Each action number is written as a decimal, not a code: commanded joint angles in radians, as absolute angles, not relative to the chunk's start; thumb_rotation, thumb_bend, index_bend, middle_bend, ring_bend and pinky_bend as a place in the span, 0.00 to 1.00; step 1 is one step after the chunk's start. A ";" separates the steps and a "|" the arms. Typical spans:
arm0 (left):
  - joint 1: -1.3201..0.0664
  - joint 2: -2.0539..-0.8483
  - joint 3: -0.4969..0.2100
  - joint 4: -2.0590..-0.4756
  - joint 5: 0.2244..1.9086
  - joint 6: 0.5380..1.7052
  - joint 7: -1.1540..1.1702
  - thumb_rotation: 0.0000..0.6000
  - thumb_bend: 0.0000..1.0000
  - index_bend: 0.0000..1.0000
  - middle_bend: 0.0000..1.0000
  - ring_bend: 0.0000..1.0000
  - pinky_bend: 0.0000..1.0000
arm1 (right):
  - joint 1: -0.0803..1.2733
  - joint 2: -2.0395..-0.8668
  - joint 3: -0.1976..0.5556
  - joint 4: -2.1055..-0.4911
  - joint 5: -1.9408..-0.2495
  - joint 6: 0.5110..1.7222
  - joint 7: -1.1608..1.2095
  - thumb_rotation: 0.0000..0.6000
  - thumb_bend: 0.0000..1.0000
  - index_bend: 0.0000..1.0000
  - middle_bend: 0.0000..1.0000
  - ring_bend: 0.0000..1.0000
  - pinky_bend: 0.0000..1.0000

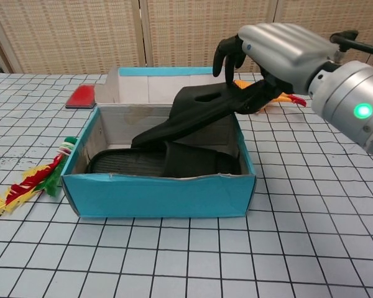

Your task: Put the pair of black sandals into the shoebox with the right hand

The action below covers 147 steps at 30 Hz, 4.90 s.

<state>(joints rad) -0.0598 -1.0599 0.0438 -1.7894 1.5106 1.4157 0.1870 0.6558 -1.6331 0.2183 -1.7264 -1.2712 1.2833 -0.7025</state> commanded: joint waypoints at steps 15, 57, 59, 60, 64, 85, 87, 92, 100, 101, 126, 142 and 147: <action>-0.059 -1.060 0.047 -1.793 1.514 1.417 0.190 1.00 0.42 0.29 0.23 0.25 0.32 | 0.620 -1.564 0.187 -1.742 -1.242 1.265 -0.693 1.00 0.19 0.30 0.31 0.14 0.48; -0.061 -1.060 0.044 -1.791 1.509 1.416 0.190 1.00 0.43 0.28 0.23 0.25 0.32 | 0.676 -1.896 0.210 -1.123 -1.495 1.391 -0.232 1.00 0.19 0.82 0.69 0.62 0.82; -0.061 -1.059 0.044 -1.791 1.510 1.417 0.187 1.00 0.43 0.28 0.23 0.25 0.32 | 0.676 -1.911 0.203 -1.093 -1.499 1.387 -0.208 1.00 0.19 0.82 0.69 0.62 0.82; -0.061 -1.059 0.044 -1.791 1.510 1.417 0.186 1.00 0.43 0.29 0.23 0.25 0.32 | 0.676 -1.918 0.198 -1.077 -1.504 1.386 -0.199 1.00 0.19 0.82 0.69 0.62 0.82; -0.061 -1.058 0.044 -1.791 1.510 1.416 0.184 1.00 0.42 0.28 0.23 0.25 0.32 | 0.672 -1.933 0.188 -1.041 -1.510 1.381 -0.180 1.00 0.19 0.82 0.69 0.62 0.82; -0.063 -1.059 0.045 -1.792 1.508 1.413 0.189 1.00 0.43 0.28 0.23 0.25 0.32 | 0.663 -1.803 0.174 -1.193 -1.432 1.174 -0.101 1.00 0.19 0.35 0.32 0.17 0.53; -0.062 -1.060 0.046 -1.792 1.508 1.413 0.189 1.00 0.43 0.29 0.23 0.25 0.32 | 0.663 -1.787 0.176 -1.217 -1.433 1.167 -0.087 1.00 0.19 0.31 0.29 0.13 0.51; -0.063 -1.060 0.046 -1.793 1.508 1.411 0.192 1.00 0.43 0.29 0.23 0.25 0.32 | 0.668 -1.739 0.175 -1.286 -1.408 1.113 -0.086 1.00 0.19 0.22 0.23 0.06 0.41; -0.063 -1.060 0.045 -1.792 1.506 1.411 0.191 1.00 0.43 0.29 0.23 0.25 0.32 | 0.671 -1.711 0.174 -1.335 -1.381 1.079 -0.128 1.00 0.19 0.16 0.21 0.04 0.33; -0.063 -1.060 0.045 -1.792 1.507 1.411 0.191 1.00 0.43 0.29 0.23 0.25 0.32 | 0.673 -1.710 0.173 -1.337 -1.370 1.068 -0.145 1.00 0.19 0.16 0.21 0.05 0.31; -0.064 -1.059 0.045 -1.793 1.503 1.409 0.187 1.00 0.43 0.28 0.23 0.25 0.32 | 0.715 -1.629 0.234 -1.543 -1.239 1.039 -0.394 1.00 0.19 0.06 0.10 0.00 0.10; -0.063 -1.057 0.044 -1.793 1.503 1.411 0.184 1.00 0.43 0.29 0.23 0.25 0.32 | 0.734 -1.605 0.230 -1.590 -1.128 1.033 -0.505 1.00 0.15 0.04 0.06 0.00 0.10; -0.065 -1.058 0.044 -1.793 1.502 1.408 0.186 1.00 0.43 0.29 0.23 0.25 0.32 | 0.717 -1.598 0.227 -1.612 -1.170 1.077 -0.456 1.00 0.14 0.07 0.06 0.00 0.10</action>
<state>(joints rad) -0.0649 -1.0585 0.0444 -1.7928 1.5018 1.4078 0.1857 0.7267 -1.5972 0.2277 -1.6029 -1.1529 1.0520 -0.4724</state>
